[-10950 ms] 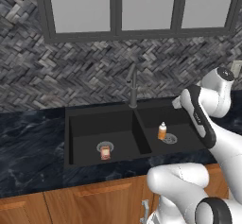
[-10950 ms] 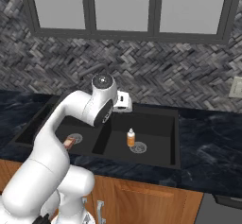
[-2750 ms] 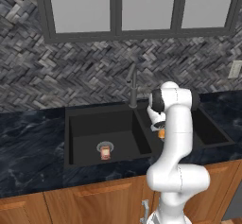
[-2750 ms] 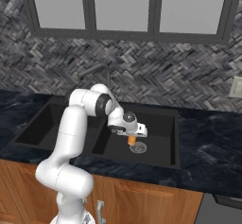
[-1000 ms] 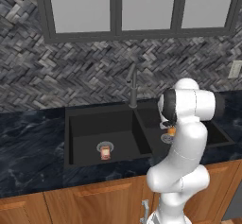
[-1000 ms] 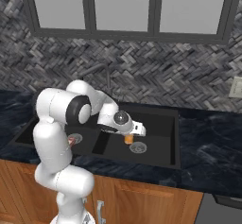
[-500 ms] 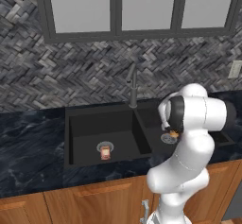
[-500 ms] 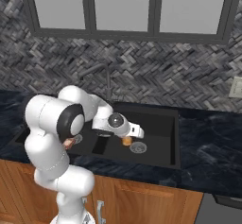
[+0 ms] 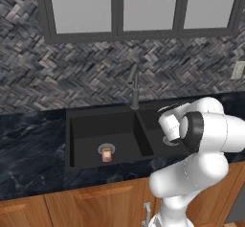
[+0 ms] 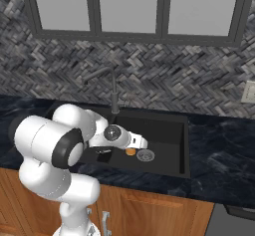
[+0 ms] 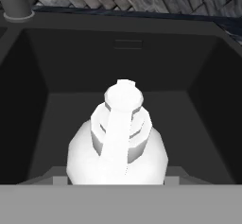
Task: Pick up the soap dispenser and bar soap from the sink, and place them back in the cabinet, and close the cabinet doors.
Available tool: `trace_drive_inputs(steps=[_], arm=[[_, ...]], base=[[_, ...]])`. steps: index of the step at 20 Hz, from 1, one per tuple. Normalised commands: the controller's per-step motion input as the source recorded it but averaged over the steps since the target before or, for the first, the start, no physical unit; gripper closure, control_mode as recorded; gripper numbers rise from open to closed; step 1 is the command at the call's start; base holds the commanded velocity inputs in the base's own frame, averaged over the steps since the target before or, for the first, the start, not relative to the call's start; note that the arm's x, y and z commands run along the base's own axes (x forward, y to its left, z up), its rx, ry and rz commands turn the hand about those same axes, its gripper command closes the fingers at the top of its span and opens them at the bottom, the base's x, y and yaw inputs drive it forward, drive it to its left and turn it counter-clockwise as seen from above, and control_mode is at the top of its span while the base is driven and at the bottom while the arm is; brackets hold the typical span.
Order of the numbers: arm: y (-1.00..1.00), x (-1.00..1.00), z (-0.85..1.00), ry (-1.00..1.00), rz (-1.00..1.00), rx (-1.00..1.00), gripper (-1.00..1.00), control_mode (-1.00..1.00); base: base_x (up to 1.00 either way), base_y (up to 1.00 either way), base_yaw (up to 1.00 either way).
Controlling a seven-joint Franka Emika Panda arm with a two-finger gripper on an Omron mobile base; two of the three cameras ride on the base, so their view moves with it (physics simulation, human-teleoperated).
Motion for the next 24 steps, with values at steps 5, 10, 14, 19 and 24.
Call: trace_drive_inputs(steps=[5, 10, 14, 19, 24], arm=[[0.00, -0.08, 0.60, 0.00, 0.00, 0.00, 1.00, -1.00], [0.00, -0.02, 0.67, 0.00, 0.00, 0.00, 1.00, -1.00], [0.00, 0.00, 0.74, 0.00, 0.00, 0.00, 1.00, -1.00], [-0.03, 0.00, 0.73, 0.02, 0.00, 0.00, 1.00, -1.00], [-0.05, -0.01, 0.78, 0.07, 0.01, 0.01, 1.00, -1.00]], base=[[0.00, 0.00, 0.00], [0.00, 0.00, 0.00], [0.00, 0.00, 0.00], [0.00, 0.00, 0.00], [0.00, 0.00, 0.00]])
